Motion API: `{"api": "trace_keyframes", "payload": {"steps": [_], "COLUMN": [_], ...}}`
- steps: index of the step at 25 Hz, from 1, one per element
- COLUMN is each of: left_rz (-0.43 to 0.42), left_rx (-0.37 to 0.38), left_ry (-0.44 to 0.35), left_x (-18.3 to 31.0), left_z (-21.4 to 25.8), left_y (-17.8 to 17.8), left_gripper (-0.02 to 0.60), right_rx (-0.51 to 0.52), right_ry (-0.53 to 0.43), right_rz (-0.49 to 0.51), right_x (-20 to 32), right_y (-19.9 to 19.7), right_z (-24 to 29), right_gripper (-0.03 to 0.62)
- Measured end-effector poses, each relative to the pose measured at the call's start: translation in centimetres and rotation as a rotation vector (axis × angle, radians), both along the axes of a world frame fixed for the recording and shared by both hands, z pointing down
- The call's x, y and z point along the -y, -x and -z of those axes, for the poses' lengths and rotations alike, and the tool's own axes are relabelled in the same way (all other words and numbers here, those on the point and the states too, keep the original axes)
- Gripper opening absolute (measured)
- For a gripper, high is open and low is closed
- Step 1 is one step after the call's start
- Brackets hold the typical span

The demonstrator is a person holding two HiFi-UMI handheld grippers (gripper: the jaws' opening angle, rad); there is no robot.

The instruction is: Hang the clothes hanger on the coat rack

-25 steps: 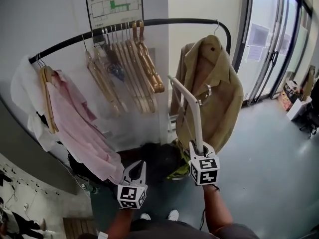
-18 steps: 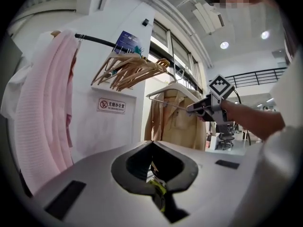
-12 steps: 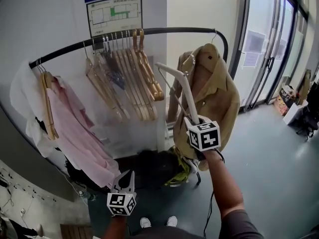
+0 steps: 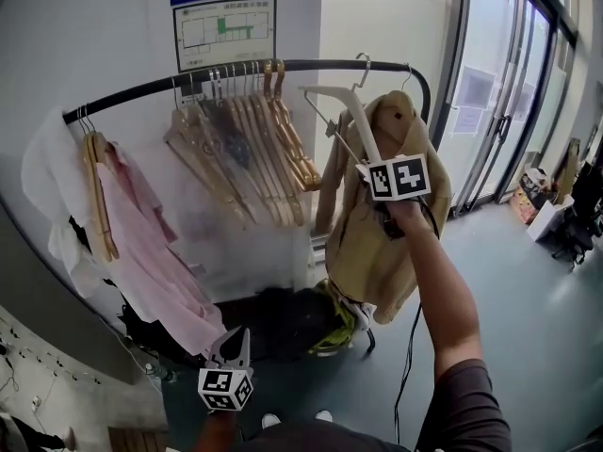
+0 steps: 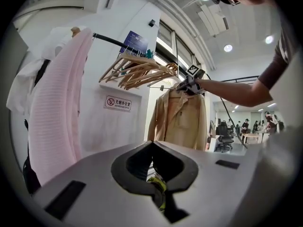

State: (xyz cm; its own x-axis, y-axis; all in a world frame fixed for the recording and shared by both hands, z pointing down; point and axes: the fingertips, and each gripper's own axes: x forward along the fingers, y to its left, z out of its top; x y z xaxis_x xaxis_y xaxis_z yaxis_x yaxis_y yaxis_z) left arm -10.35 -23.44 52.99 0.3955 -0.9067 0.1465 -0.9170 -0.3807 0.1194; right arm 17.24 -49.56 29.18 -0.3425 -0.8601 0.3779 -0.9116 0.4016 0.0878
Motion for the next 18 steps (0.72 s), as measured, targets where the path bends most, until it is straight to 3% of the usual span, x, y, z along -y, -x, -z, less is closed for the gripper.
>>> {"api": "trace_keyframes", "payload": {"steps": [6, 10, 18], "left_rz": [0.031, 0.039, 0.023], "left_rx": [0.014, -0.019, -0.020], "left_ry": [-0.023, -0.017, -0.027], "left_x": [0.0, 0.2, -0.1], "left_z": [0.6, 0.5, 0.8], "left_y": [1.4, 1.8, 0.8], "left_gripper": [0.009, 0.009, 0.009], "right_rx": [-0.010, -0.003, -0.101], "right_ry": [0.050, 0.061, 0.088], "right_rz": [-0.029, -0.037, -0.046], "right_x": [2.0, 2.3, 2.8], "right_y": [-1.1, -0.9, -0.5], "right_z": [1.0, 0.9, -0.7], "right_gripper": [0.066, 0.066, 0.066]}}
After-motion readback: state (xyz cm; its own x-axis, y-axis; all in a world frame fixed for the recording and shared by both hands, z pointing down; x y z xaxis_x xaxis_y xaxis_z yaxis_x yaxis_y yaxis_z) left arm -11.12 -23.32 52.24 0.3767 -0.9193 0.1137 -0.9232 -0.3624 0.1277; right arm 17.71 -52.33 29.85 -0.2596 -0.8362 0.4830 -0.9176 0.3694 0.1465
